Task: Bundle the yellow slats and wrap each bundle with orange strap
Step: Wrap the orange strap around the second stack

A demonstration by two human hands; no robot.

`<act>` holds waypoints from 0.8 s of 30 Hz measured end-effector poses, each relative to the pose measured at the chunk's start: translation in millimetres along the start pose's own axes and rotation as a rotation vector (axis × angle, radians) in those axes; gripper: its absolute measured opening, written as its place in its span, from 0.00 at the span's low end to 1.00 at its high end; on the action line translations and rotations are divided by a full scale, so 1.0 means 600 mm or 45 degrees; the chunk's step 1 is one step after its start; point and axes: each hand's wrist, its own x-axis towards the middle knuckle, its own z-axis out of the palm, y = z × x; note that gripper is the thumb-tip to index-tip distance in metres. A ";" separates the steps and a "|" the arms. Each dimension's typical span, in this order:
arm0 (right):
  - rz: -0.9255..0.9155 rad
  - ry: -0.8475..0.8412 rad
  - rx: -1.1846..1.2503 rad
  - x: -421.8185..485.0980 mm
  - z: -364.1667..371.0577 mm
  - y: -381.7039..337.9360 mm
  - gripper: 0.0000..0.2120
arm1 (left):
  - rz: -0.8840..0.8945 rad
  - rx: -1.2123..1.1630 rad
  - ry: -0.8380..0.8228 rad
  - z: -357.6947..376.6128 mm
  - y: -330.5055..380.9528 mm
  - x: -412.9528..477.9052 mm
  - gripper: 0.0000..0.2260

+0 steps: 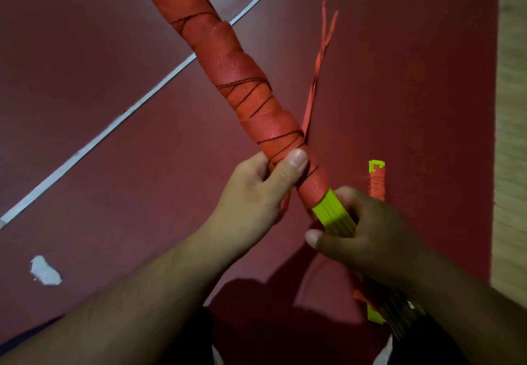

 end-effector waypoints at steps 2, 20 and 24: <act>0.018 -0.287 0.354 0.006 -0.020 -0.007 0.18 | 0.034 -0.067 -0.008 -0.010 0.001 0.000 0.16; -0.059 0.208 -0.178 0.003 0.009 0.022 0.18 | -0.138 0.115 -0.112 -0.017 -0.014 0.008 0.17; -0.054 -0.088 0.005 0.004 -0.013 0.003 0.21 | -0.122 -0.019 -0.030 -0.020 -0.011 0.007 0.17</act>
